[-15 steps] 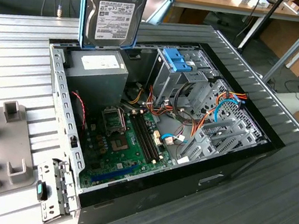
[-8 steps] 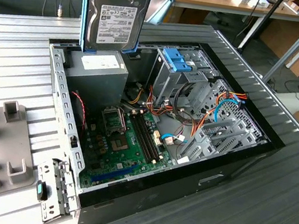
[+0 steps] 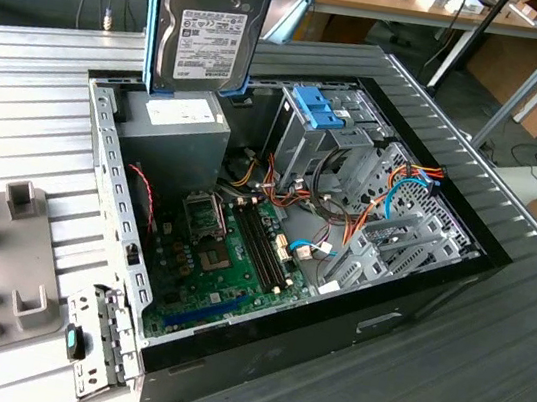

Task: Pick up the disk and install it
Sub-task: 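Pick up the disk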

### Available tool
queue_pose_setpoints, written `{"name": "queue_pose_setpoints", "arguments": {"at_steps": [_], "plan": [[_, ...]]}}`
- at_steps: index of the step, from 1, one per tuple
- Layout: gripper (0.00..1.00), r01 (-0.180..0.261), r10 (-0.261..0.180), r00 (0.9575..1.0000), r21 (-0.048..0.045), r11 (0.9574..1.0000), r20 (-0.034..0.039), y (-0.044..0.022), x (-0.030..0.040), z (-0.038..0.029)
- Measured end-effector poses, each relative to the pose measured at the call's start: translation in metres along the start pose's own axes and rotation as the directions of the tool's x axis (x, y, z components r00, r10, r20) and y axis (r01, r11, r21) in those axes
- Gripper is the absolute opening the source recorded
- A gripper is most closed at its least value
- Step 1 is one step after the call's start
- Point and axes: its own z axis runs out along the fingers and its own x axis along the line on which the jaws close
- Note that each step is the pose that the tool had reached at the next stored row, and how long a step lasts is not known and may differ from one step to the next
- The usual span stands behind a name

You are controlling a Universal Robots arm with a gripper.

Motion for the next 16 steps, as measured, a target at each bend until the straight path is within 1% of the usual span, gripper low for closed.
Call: {"name": "queue_pose_setpoints", "arguments": {"at_steps": [4, 8, 14, 15, 16], "plan": [[0.36, 0.0, 0.0, 1.0, 0.0, 1.0, 0.0001, 0.0001, 0.0047, -0.0003], [0.36, 0.0, 0.0, 1.0, 0.0, 1.0, 0.0, 0.0002, 0.0116, -0.0007], [0.36, 0.0, 0.0, 1.0, 0.0, 1.0, 0.0001, 0.0004, 0.0247, -0.0015], [0.36, 0.0, 0.0, 1.0, 0.0, 1.0, 0.0001, 0.0005, 0.0296, -0.0017], [0.36, 0.0, 0.0, 1.0, 0.0, 1.0, 0.0, 0.0006, 0.0328, -0.002]]}}
